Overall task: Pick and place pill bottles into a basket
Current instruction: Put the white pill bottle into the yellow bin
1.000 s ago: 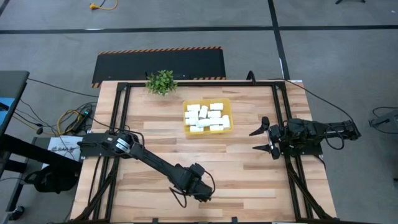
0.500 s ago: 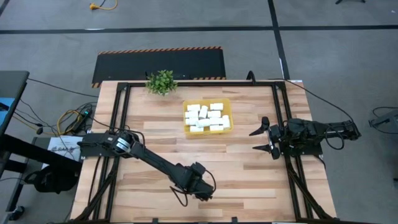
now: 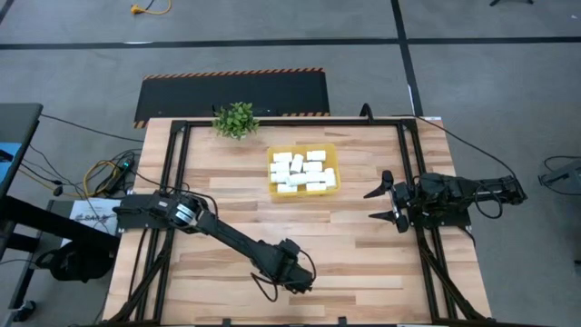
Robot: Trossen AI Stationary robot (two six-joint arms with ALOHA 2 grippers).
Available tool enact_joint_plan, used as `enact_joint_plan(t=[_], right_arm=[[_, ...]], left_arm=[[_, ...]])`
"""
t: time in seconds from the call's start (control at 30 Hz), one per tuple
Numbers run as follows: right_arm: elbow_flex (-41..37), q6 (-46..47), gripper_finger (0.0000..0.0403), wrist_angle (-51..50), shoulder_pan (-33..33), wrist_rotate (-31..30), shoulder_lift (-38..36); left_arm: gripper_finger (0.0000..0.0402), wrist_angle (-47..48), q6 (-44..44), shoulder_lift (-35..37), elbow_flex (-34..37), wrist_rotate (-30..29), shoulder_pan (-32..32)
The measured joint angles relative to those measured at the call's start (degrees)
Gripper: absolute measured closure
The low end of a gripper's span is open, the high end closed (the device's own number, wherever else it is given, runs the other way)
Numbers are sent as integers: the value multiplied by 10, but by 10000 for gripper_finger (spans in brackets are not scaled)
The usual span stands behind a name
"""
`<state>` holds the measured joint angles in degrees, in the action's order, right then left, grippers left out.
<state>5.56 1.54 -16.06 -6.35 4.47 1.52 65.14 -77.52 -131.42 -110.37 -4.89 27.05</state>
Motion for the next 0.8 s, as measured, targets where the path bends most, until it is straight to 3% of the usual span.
enact_joint_plan(t=[0.8], right_arm=[[0,0,117,-1,0,0,0]], left_arm=[[2,-17,59,-19,0,11,3]])
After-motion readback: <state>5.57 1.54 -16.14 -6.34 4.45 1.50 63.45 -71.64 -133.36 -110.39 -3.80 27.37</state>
